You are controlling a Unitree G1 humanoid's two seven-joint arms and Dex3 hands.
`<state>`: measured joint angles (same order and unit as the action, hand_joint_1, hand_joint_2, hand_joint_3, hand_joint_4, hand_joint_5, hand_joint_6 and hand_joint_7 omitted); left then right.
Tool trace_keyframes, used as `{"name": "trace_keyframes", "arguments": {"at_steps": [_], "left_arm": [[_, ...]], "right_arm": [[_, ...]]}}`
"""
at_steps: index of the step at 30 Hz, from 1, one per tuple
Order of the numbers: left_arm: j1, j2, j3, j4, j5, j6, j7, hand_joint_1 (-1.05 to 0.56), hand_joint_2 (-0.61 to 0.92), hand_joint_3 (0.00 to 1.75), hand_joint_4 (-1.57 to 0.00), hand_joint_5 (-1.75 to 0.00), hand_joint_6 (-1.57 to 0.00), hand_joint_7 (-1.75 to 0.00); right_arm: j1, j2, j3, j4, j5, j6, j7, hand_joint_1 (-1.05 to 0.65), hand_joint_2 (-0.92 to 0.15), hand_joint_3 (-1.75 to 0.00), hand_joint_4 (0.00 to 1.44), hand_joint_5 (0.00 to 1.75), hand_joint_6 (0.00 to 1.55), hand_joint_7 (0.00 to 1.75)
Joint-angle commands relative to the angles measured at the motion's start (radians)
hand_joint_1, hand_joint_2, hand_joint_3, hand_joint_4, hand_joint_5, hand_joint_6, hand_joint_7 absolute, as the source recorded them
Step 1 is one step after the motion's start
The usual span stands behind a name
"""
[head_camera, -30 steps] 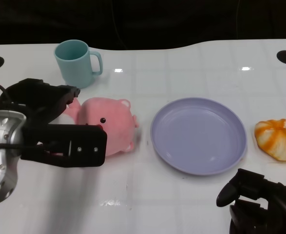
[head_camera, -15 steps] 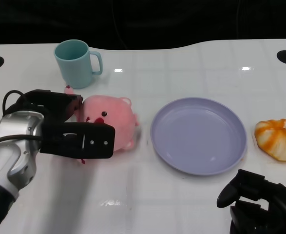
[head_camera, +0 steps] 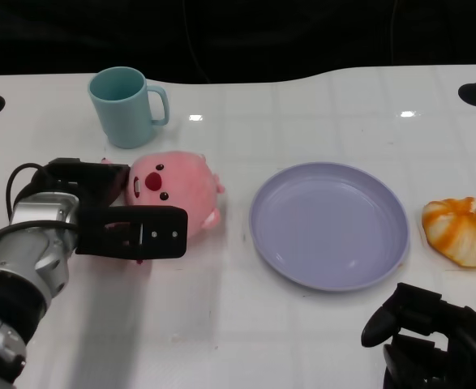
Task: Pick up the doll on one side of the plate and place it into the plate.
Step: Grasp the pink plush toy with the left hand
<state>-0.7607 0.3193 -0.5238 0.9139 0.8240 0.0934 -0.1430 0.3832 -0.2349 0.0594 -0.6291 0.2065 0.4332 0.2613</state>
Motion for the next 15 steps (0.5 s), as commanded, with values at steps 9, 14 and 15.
{"name": "trace_keyframes", "arguments": {"at_steps": [9, 14, 15], "left_arm": [[0.029, -0.051, 0.008, 0.227, -0.074, -0.148, 0.315, -0.23, 0.91, 0.03, -1.01, -0.51, -1.08, -0.05], [0.025, -0.064, -0.021, 0.292, -0.061, -0.143, 0.372, -0.31, 0.92, 0.08, -0.82, -1.41, -1.16, -0.01], [0.026, -0.067, -0.026, 0.3, -0.061, -0.143, 0.383, -0.31, 0.92, 0.18, -0.76, -1.52, -1.15, -0.01]], "right_arm": [[0.006, -0.009, -0.01, -0.027, 0.009, 0.02, 0.001, -0.11, -0.69, -1.09, 0.66, 1.75, 0.51, 1.53], [0.007, -0.008, -0.012, -0.031, 0.009, 0.021, 0.001, -0.11, -0.69, -1.09, 0.67, 1.75, 0.52, 1.53], [0.007, -0.007, -0.013, -0.032, 0.009, 0.022, 0.002, -0.11, -0.69, -1.09, 0.67, 1.75, 0.52, 1.53]]}}
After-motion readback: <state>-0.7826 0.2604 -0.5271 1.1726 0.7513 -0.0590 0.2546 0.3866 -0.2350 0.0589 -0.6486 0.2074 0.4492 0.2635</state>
